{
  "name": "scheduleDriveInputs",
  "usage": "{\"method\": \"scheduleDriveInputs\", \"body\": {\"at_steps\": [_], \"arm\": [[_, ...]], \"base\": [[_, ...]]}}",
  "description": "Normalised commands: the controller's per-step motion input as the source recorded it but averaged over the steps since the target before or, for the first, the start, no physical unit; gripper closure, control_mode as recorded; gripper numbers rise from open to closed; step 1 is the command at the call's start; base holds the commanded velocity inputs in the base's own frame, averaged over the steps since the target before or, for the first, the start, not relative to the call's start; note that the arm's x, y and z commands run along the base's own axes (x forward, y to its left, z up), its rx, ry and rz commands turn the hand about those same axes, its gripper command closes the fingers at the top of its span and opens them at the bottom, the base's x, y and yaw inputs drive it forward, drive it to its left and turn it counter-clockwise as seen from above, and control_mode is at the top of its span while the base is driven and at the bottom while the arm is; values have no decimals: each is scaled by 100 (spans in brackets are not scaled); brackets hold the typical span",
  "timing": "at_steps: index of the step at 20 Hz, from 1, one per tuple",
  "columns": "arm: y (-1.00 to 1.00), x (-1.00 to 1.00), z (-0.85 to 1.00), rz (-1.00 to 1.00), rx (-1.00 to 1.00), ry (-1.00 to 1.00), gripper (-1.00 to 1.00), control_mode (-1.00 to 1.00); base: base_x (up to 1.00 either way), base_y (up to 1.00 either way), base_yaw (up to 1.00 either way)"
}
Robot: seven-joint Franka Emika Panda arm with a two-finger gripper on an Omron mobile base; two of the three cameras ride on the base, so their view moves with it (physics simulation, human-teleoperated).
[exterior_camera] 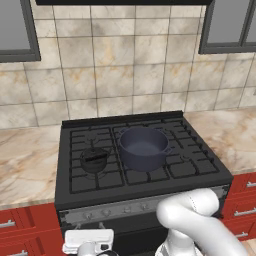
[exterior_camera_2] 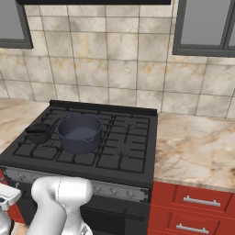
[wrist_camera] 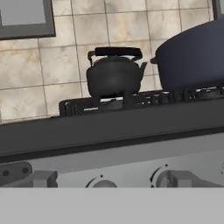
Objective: Pick the kettle from the counter and place it on a stove burner. Then turn the burner on.
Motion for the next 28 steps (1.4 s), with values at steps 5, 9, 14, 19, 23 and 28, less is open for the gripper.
{"method": "scheduleDriveInputs", "body": {"at_steps": [5, 9, 14, 19, 23, 28], "arm": [[10, 25, -34, -6, -1, -10, -100, -100], [0, 24, -29, -9, -1, -7, -100, -100], [0, 37, -20, -9, 0, -3, -100, -100], [0, 30, -7, -4, 0, 0, -100, -100], [0, 23, -12, 0, 0, 0, -100, -100], [0, 17, -15, 0, 0, 0, -100, -100]], "base": [[0, 0, 0], [0, 0, 0], [0, 0, 0], [0, 0, 0], [0, 0, 0], [0, 0, 0]]}}
